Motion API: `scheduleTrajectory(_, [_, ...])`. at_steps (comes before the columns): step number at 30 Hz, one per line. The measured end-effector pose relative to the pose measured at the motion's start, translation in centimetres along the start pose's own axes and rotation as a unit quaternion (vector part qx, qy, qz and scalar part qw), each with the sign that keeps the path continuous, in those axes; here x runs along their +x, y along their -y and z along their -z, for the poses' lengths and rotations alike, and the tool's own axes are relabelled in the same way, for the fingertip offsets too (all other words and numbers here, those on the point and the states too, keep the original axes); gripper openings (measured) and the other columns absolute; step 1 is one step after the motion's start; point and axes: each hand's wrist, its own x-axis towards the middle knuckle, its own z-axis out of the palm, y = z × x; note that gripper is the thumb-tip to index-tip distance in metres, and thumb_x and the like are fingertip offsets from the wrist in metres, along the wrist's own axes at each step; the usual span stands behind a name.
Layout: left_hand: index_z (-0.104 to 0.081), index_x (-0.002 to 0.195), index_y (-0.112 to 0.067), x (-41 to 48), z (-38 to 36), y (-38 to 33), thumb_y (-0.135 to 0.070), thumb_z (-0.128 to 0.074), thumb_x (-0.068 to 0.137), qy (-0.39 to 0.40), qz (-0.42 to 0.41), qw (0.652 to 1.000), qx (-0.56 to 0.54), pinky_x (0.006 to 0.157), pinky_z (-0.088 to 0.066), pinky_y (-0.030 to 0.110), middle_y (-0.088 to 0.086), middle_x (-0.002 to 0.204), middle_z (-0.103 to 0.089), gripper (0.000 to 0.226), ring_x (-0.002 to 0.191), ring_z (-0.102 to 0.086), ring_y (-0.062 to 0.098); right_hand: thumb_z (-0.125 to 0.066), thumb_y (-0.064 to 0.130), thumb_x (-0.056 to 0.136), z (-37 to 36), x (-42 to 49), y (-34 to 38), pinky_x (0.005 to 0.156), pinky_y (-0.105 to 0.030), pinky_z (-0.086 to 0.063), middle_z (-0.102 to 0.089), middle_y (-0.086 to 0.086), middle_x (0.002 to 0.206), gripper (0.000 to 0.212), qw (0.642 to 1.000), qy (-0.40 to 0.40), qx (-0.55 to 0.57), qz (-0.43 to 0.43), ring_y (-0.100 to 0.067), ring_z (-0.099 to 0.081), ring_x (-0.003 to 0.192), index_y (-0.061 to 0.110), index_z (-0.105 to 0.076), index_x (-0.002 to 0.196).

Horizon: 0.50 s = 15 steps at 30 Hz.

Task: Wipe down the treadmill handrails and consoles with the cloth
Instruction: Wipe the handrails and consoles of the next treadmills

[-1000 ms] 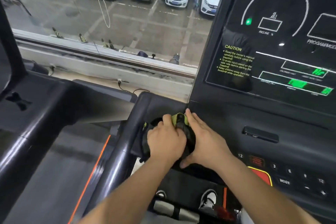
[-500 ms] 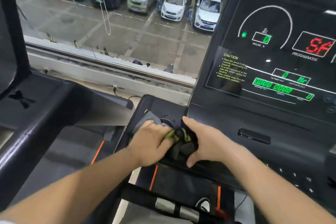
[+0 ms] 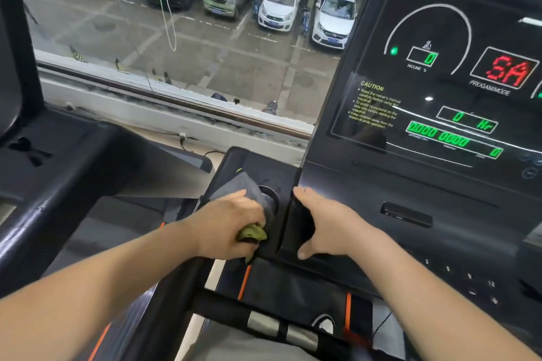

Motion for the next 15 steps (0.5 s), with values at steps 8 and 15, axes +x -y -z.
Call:
scheduleTrajectory(8, [-0.050,0.078,-0.015,7.3,-4.7,-5.2,-0.043,-0.053,0.082,-0.135,0.308,0.934,0.117,0.062,-0.038,0.038,0.006,0.058,-0.057,0.028,0.054,-0.056,0.032,-0.096,0.042,0.062,-1.6,-0.2,1.0,0.120,-0.040,-0.036,-0.001,0.013,0.172,0.139,0.998,-0.046,0.022,-0.034,-0.018,-0.022,0.156,0.037,-0.001,0.164])
scheduleTrajectory(15, [-0.056,0.090,-0.024,0.8,-2.8,-2.3,-0.037,-0.068,0.080,-0.129,0.062,0.990,-0.013,0.073,-0.044,0.037,-0.005,0.077,-0.056,0.021,0.075,-0.056,0.026,-0.069,0.045,0.095,0.2,0.1,-1.6,0.126,-0.027,-0.021,-0.032,0.016,0.164,0.080,0.991,-0.017,0.135,0.016,-0.003,-0.031,0.150,0.031,-0.028,0.162])
